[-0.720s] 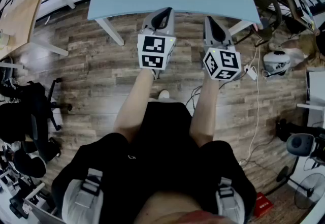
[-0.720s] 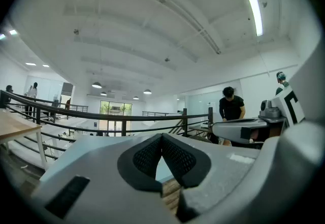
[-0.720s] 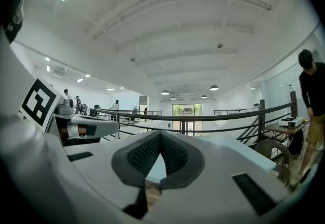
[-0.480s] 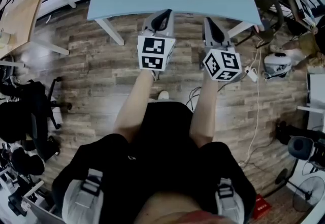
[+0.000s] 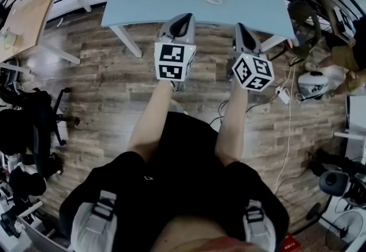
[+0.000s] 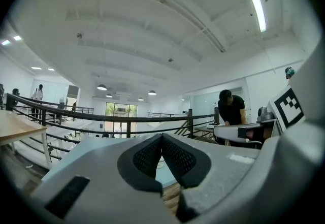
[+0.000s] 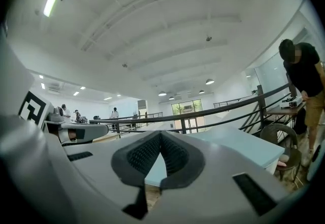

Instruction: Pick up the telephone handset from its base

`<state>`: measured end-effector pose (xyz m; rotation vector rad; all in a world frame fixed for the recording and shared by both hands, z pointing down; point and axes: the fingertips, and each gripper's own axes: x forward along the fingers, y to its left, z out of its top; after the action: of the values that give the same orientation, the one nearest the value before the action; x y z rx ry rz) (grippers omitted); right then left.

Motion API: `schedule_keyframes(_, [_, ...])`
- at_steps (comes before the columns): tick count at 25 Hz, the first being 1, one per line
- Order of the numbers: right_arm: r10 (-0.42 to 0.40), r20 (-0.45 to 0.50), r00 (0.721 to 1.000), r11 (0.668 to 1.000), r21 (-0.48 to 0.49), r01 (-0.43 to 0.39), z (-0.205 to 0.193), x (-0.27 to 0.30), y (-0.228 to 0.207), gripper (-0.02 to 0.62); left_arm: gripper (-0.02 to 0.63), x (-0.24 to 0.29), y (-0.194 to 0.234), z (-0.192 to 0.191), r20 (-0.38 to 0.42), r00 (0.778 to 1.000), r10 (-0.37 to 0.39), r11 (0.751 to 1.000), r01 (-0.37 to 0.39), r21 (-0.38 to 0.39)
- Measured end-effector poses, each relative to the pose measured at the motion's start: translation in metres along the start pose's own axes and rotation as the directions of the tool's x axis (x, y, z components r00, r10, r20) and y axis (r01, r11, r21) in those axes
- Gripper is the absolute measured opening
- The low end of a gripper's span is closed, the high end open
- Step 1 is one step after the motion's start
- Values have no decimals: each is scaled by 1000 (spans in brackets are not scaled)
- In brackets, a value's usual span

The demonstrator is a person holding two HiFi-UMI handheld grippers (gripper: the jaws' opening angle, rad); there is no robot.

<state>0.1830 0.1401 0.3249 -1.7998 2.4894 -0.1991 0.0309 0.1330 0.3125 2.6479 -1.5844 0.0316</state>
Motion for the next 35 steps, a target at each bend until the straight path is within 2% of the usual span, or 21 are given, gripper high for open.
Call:
schedule_keyframes(5, [36, 10, 999, 999, 3, -36, 4, 19, 0, -5, 0, 11, 10, 8, 19, 1000, 16, 1000, -16, -1])
schedule_keyframes(10, [55, -2, 998, 998, 10, -55, -7, 59, 1, -6, 0, 37, 43, -6, -5, 999, 32, 999, -32, -15])
schedule_keyframes(15, [51, -34, 998, 999, -6, -51, -17, 109, -24, -5, 0, 104, 66, -24, -36, 999, 17, 997, -20, -77])
schedule_keyframes(22, [-53, -128, 990, 994, 85, 64, -70, 185, -103, -6, 0, 217, 76, -86, -166, 983, -82, 989, 59, -137])
schedule_keyframes(28, [-24, -209, 978, 993, 110, 48, -102, 271, -109, -6, 0, 287, 121, -118, -238, 966, -99, 979, 51, -199])
schedule_keyframes(30, [-7, -229, 973, 995, 92, 29, -103, 300, -104, -5, 0, 305, 141, -120, -240, 966, -95, 977, 44, -209])
schedule_keyframes(35, [34, -281, 959, 998, -36, -46, -99, 355, -91, -5, 0, 344, 169, -123, -237, 967, -97, 969, 38, -244])
